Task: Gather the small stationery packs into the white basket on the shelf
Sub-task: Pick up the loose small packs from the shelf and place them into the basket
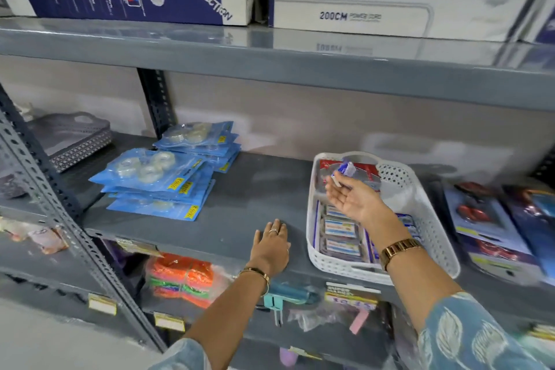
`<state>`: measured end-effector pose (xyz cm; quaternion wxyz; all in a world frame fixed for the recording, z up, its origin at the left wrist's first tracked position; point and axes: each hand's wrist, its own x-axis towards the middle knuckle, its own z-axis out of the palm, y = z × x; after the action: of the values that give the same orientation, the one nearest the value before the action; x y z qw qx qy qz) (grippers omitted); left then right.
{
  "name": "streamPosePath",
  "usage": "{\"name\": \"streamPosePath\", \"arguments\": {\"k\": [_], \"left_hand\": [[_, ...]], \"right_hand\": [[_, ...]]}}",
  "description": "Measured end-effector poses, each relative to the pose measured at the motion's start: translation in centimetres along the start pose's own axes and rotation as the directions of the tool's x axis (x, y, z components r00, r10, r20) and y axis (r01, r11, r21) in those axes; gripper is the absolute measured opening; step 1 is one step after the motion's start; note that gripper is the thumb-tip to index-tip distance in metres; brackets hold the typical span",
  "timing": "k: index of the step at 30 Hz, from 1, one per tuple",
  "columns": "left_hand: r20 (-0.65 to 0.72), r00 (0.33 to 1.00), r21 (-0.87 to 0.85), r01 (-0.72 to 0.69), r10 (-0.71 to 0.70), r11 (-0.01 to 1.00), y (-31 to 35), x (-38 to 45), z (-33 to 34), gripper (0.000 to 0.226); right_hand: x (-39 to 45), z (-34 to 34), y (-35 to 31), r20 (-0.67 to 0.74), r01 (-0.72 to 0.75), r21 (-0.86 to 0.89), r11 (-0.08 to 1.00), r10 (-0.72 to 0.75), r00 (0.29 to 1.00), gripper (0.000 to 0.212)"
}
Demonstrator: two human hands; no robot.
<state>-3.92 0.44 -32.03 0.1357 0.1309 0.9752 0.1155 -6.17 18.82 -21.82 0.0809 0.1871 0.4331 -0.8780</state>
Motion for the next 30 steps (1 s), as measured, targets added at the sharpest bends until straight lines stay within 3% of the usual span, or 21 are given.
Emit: {"name": "streamPosePath", "arguments": {"k": [5, 10, 15, 18, 22, 27, 30], "left_hand": [[0.006, 1.000, -0.005, 0.028, -0.028, 1.000, 2.2, -0.6, 0.1, 0.054], [-0.034, 0.998, 0.018, 0.054, -0.053, 0.998, 2.9, -0.8, 0.9, 0.052], [-0.046, 0.997, 0.017, 0.064, -0.063, 0.998, 2.9, -0.7, 1.2, 0.053], [-0.036, 0.997, -0.002, 0.072, -0.072, 0.997, 2.9, -0.8, 1.3, 0.053], [-0.024, 0.996, -0.018, 0.086, -0.087, 0.996, 3.0, -0.7, 1.4, 0.053], [-0.016, 0.997, -0.030, 0.080, -0.081, 0.996, 3.0, -0.8, 1.3, 0.054], [-0.009, 0.997, -0.035, 0.075, -0.076, 0.997, 2.8, -0.7, 1.3, 0.053]], "right_hand": [[-2.3, -4.8, -0.7, -0.103, 0.040, -0.168, 0.985, -0.058, 0.993, 0.029], [-4.3, -8.7, -1.7, -0.312, 0.037, -0.404, 0.914, -0.176, 0.934, 0.025], [-5.3, -11.1, -2.9, -0.403, -0.052, -0.618, 0.785, -0.259, 0.878, 0.012], [-5.8, -12.1, -3.7, -0.399, -0.141, -0.775, 0.616, -0.305, 0.865, 0.011], [-7.1, -12.6, -4.7, -0.347, -0.257, -0.915, 0.309, -0.283, 0.894, 0.015], [-7.7, -11.3, -4.3, -0.309, -0.323, -0.946, -0.023, -0.231, 0.922, 0.021], [-7.7, -10.9, -3.5, -0.272, -0.326, -0.922, -0.207, -0.250, 0.929, 0.009]]}}
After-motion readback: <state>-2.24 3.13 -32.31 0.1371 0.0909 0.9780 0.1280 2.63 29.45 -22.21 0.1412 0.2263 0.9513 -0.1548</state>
